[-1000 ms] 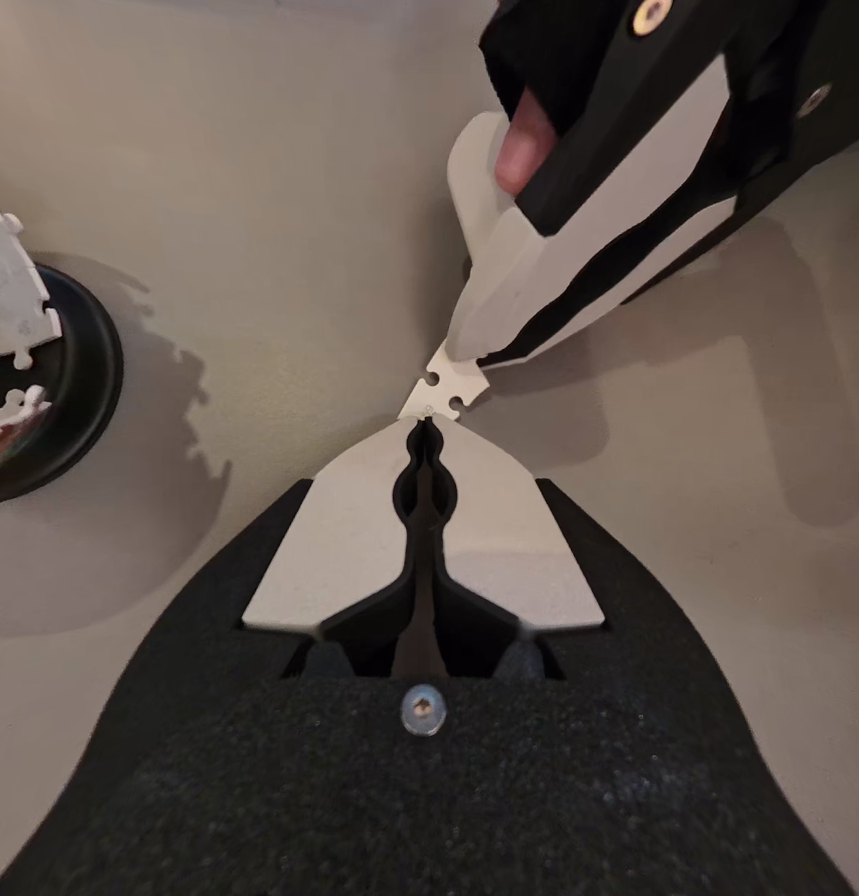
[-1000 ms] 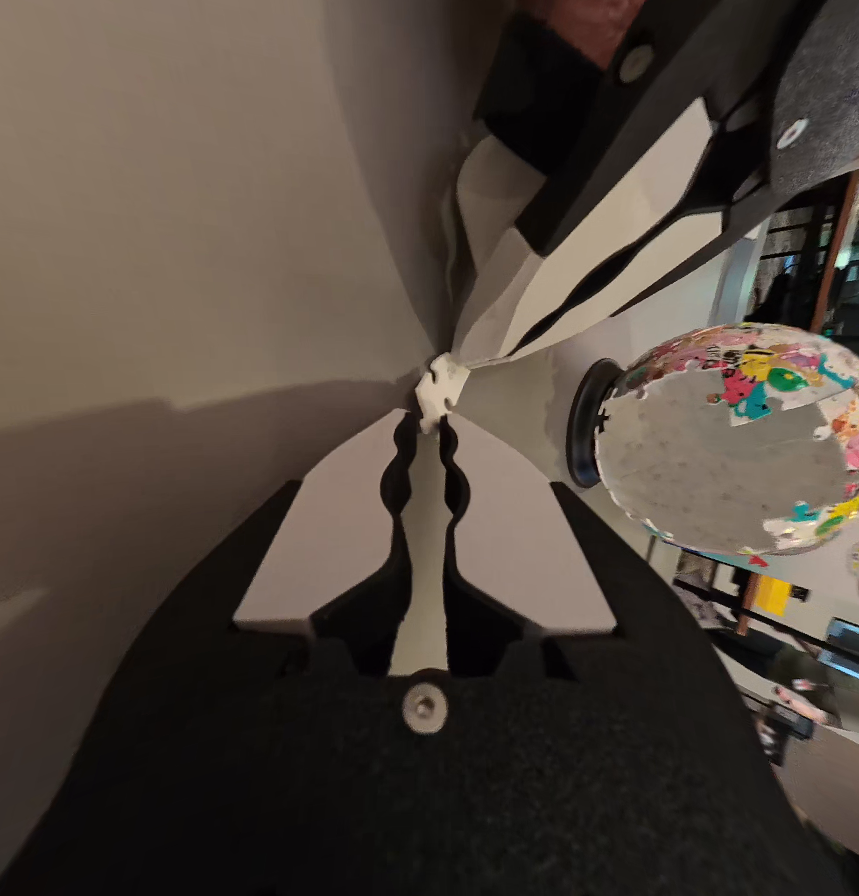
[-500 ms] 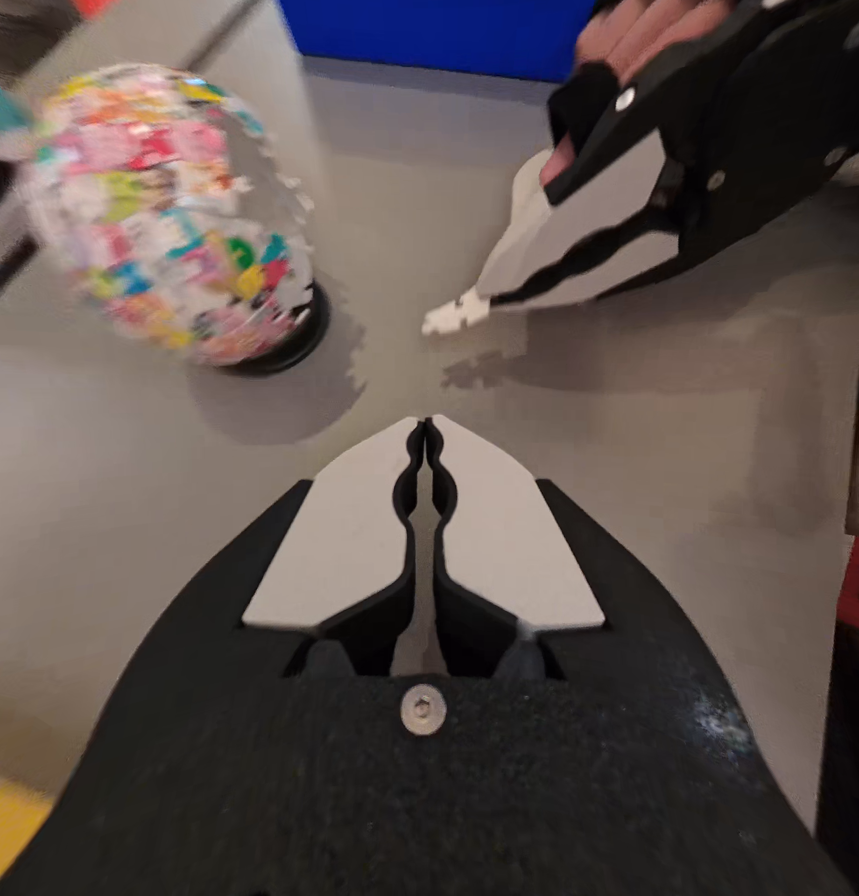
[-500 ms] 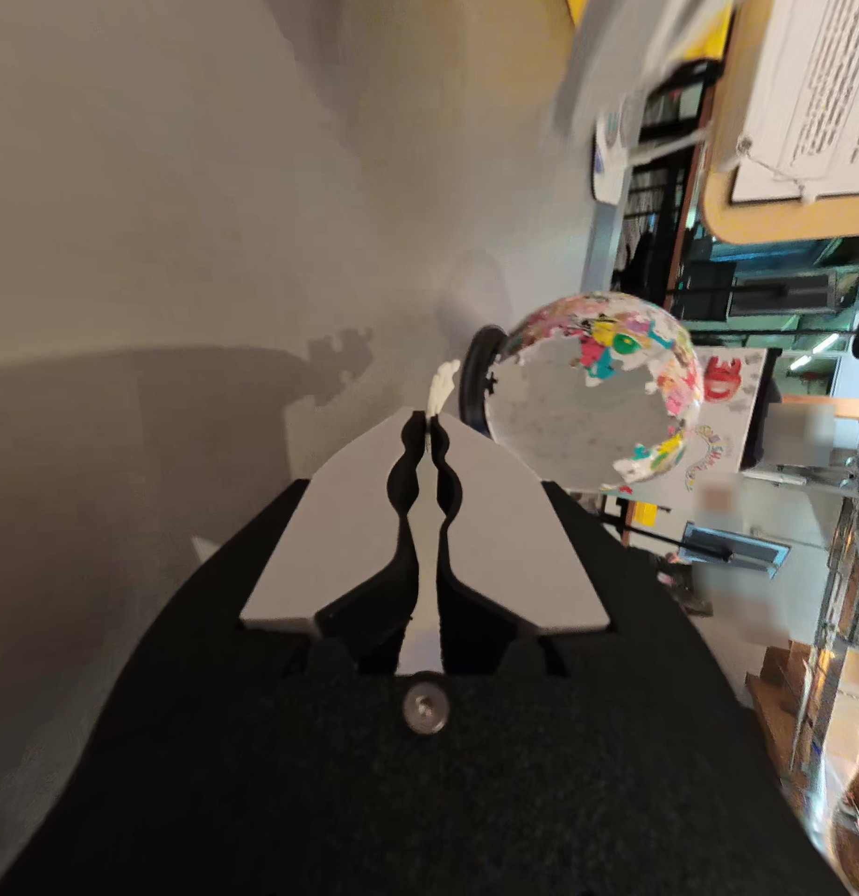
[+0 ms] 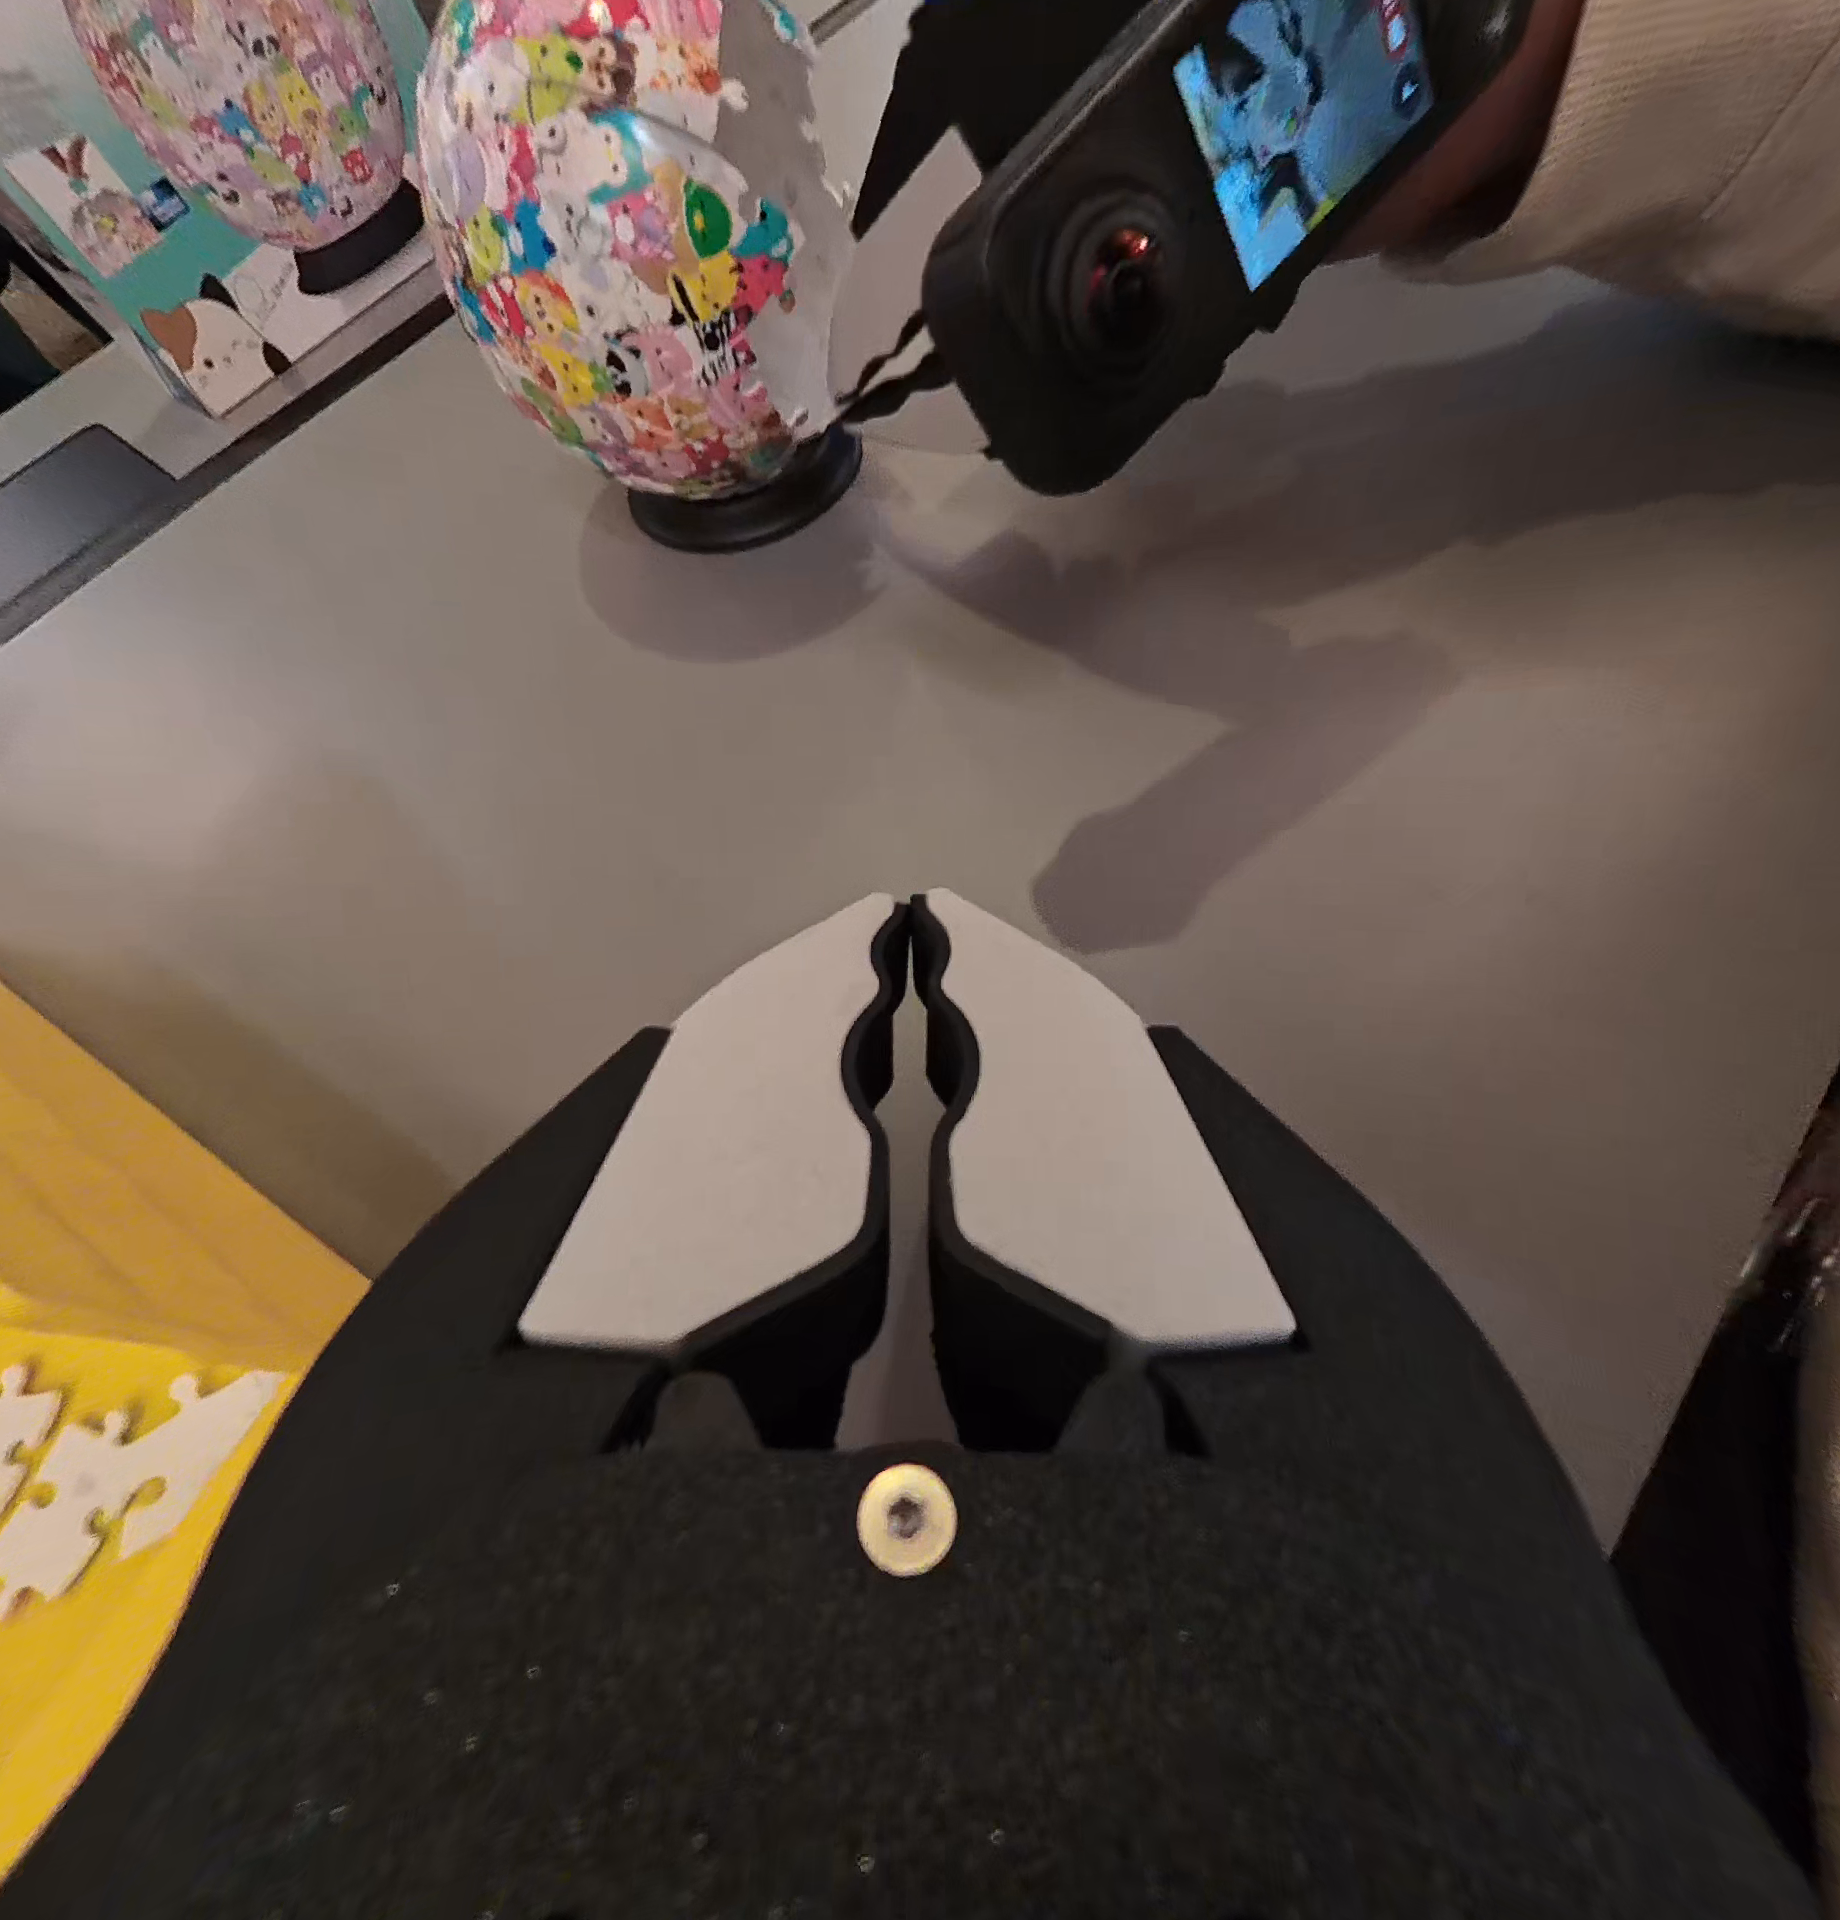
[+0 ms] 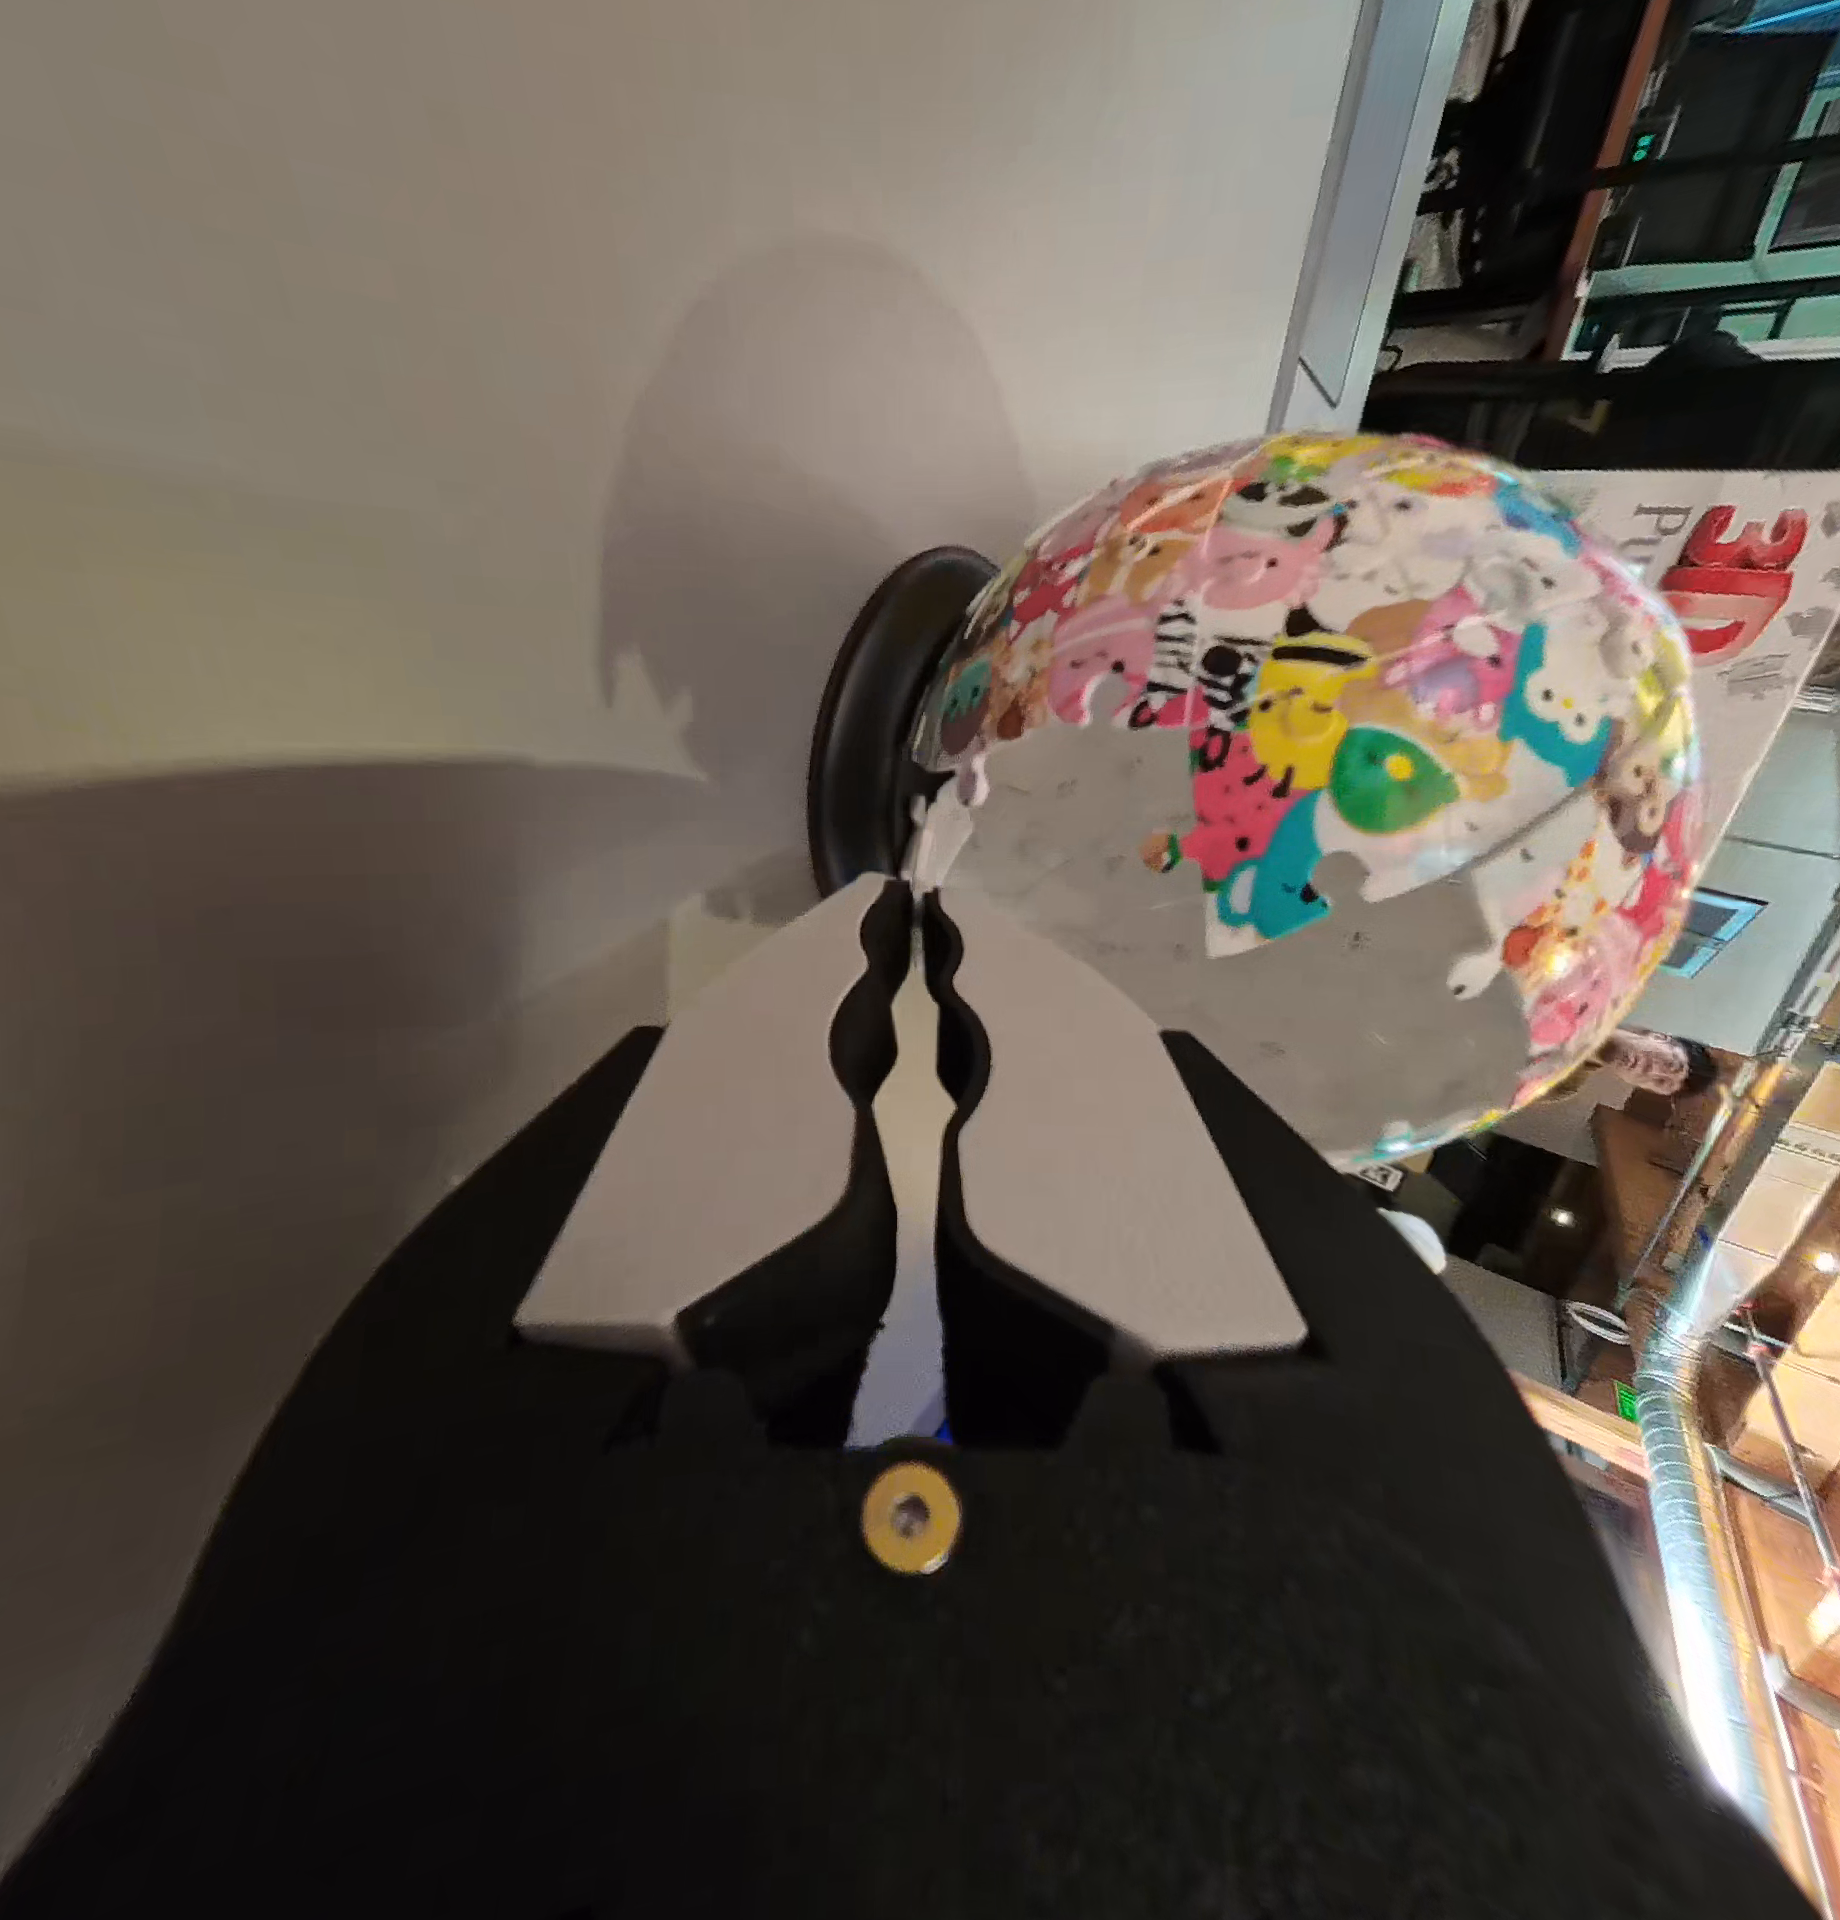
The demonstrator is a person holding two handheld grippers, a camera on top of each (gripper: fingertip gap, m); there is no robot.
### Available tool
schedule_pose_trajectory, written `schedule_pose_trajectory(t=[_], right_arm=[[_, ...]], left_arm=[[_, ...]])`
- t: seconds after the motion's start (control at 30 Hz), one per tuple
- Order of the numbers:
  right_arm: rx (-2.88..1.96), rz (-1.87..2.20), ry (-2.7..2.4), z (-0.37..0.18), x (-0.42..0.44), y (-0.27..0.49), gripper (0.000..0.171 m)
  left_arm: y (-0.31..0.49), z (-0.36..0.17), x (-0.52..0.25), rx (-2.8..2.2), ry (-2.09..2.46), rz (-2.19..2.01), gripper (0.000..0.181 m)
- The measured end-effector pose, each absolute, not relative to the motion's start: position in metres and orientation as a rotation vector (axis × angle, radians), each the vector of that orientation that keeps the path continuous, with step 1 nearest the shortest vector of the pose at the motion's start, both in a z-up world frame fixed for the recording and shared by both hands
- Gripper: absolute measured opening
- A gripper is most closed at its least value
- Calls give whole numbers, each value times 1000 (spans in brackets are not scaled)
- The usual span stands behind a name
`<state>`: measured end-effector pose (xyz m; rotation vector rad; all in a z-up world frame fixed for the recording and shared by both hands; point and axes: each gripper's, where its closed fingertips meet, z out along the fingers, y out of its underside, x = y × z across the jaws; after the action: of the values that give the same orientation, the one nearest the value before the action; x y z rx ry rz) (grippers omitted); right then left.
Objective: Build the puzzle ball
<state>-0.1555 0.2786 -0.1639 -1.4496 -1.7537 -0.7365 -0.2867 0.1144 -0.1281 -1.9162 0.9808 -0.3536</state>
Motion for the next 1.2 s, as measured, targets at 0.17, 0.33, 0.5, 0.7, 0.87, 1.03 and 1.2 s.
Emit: schedule_pose_trajectory(t=[0.17, 0.33, 0.5, 0.7, 0.87, 1.03, 1.2], right_arm=[[-1568, -687, -1729, -165, -156, 288, 2], [-1636, -673, -1701, -169, -160, 295, 2], [-1622, -704, -1739, -177, -162, 298, 2], [-1650, -700, -1755, -177, -162, 298, 2], [-1660, -700, -1775, -176, -162, 295, 2], [-1701, -677, -1764, -175, -161, 293, 2], [-1774, -674, -1743, -175, -158, 291, 2]], left_arm=[[117, -125, -281, -1905, 998, -409, 0], [118, -119, -282, -1880, 994, -423, 0], [117, -116, -284, -1874, 988, -446, 0], [116, -115, -284, -1873, 989, -455, 0], [115, -113, -283, -1870, 990, -469, 0], [113, -112, -282, -1866, 993, -477, 0], [112, -110, -282, -1866, 986, -496, 0]])
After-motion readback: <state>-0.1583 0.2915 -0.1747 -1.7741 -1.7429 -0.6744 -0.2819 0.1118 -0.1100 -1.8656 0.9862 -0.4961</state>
